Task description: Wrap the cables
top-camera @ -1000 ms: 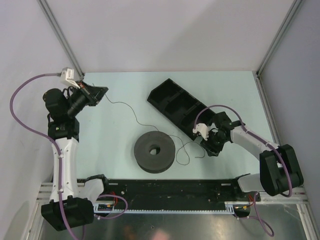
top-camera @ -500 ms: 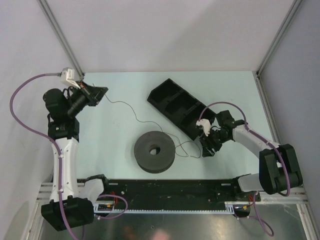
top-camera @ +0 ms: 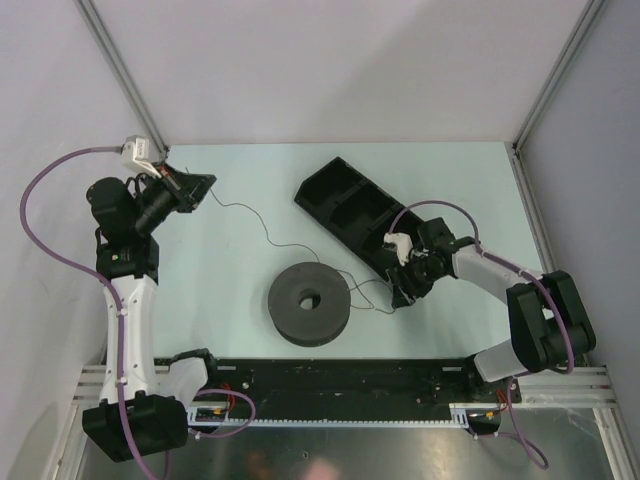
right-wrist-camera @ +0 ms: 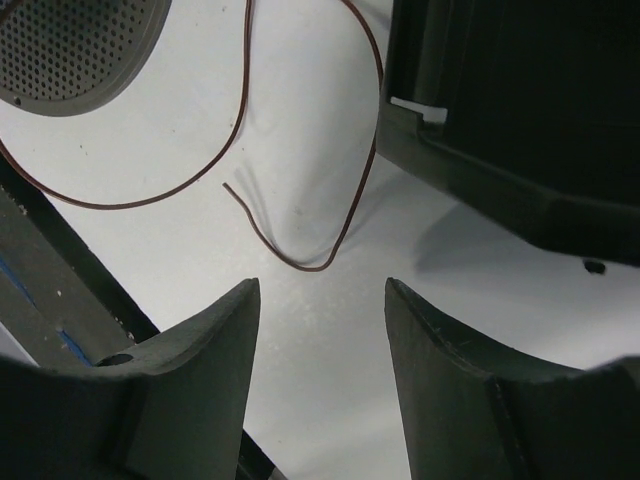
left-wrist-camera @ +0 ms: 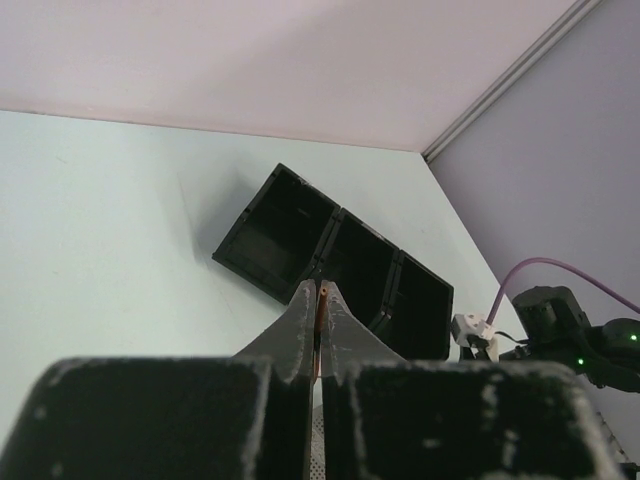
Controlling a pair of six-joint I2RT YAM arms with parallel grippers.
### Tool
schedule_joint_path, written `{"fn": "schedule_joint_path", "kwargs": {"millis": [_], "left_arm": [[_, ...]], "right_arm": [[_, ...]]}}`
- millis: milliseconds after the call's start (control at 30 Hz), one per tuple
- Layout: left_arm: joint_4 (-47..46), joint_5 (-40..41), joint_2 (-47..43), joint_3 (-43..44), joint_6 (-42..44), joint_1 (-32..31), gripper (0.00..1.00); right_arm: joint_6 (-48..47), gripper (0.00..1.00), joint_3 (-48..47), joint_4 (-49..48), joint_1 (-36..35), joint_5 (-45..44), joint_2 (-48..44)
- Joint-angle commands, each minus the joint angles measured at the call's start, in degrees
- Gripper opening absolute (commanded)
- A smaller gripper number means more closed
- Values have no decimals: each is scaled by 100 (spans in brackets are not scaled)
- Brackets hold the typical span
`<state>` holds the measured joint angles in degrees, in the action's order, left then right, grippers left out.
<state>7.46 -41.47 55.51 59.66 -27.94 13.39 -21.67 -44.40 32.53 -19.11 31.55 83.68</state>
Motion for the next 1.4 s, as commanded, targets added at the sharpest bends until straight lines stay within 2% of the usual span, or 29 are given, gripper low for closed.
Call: {"fn": "schedule_joint_path", "kwargs": {"millis": [0,233,400,700,800,867,900,967,1133,1367], "left_arm": [[-122,86,-44,11,147,50,0],[-120,84,-17,-5,90,46,0],[-120,112,-26,-8,134,49,0],[-117,148,24,29,117,48,0],[-117,178,-3,9,141,50,0],[-121,189,-13,-7,158,50,0],[-122,186,-22,-16,167,50,0],[-118,202,-33,-16,215,50,0],[115,614,97,313,734,62,0],[446,1568,864,1103,1744,119,0]], "right_arm": [[439,57,-218,-310,-293,-337,72],[780,54,-323,-395,-579,-877,358],[1197,52,-295,-727,-727,-1165,148],[1219,42,-361,-804,-1258,-1684,302],[1150,32,-367,-693,-1287,-1846,397],[1073,17,-361,-590,-1250,-1960,444],[1040,9,-364,-533,-1203,-1991,441],[916,2,-371,-376,-1043,-2009,308],[18,0,-523,397,-545,-2293,-653],[-2097,0,-619,1023,1443,-2744,-2050]]}}
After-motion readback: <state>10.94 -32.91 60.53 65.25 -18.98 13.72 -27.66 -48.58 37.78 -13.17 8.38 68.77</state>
